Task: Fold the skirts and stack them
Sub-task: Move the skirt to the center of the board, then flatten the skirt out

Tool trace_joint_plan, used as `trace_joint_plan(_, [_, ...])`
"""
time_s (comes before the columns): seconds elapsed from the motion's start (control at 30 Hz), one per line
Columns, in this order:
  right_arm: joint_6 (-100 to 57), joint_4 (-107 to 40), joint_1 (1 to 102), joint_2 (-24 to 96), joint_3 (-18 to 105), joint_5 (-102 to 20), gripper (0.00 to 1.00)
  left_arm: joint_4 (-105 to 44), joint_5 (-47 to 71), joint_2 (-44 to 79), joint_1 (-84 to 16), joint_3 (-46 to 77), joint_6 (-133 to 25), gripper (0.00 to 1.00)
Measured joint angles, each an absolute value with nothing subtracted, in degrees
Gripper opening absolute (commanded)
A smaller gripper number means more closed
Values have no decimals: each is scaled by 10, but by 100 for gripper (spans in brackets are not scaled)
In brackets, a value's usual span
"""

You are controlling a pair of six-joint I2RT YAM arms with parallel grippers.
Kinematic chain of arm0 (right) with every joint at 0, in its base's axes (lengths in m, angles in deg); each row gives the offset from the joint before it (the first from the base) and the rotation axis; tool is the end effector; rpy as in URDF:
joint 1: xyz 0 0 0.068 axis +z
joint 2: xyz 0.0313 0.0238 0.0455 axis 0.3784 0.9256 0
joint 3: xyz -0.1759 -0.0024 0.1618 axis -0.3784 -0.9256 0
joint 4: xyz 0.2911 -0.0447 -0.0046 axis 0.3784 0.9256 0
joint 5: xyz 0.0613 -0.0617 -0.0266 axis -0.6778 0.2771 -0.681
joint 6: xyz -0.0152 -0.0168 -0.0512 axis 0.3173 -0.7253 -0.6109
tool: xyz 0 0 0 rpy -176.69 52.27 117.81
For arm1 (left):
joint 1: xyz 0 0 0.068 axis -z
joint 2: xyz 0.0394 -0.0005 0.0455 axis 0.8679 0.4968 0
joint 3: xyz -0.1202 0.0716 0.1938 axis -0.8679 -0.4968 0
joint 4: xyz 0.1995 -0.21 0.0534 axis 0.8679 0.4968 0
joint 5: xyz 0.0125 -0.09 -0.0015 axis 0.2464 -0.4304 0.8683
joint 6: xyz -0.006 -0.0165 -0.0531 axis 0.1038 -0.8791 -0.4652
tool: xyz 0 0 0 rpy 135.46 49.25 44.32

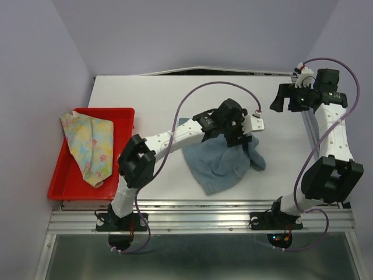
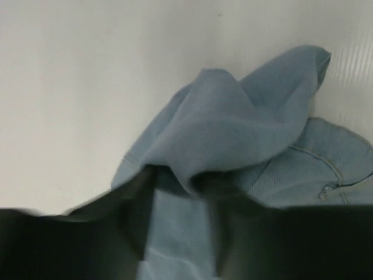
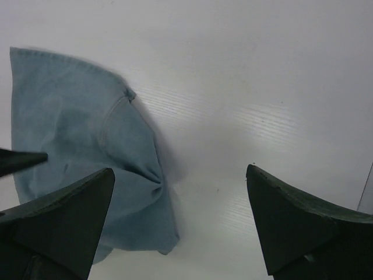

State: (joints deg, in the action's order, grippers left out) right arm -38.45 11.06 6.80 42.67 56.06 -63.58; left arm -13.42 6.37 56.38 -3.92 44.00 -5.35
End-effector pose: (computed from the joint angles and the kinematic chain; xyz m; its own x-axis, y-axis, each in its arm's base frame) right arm 0.3585 -0.0789 0.3284 -0.6472 0.0175 -0.7621 -0.2334 0.9472 0.2200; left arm 0.2687 -0.4193 0.2606 0.3436 0.5376 -0.7700 0.8987 0.0497 0.4357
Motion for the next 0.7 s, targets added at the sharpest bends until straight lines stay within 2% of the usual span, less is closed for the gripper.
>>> trace_joint_plan(0.2, [-497,139,68,394,525,-642,98,-127,-8,518,-132,447,-141,94])
trace_joint_plan(0.33, [-605,176,68,340,486,-652,97,-137,-58,355,-248,353,-143,85])
trace_joint_plan(0.4, [-661,196,68,314,473,-665,94,-121,-76,267,-261,293,-113,81])
trace_joint_plan(0.47, [-706,213,68,289,459,-676,92,-122,-94,191,-228,214,-47,77])
trace_joint_plan(0.57, [-753,251,68,274,456,-688,87,-125,-95,129,-126,75,49,71])
trace_joint_plan(0.7, [-777,286,69,291,446,-697,84,-113,-85,175,-34,-45,172,68])
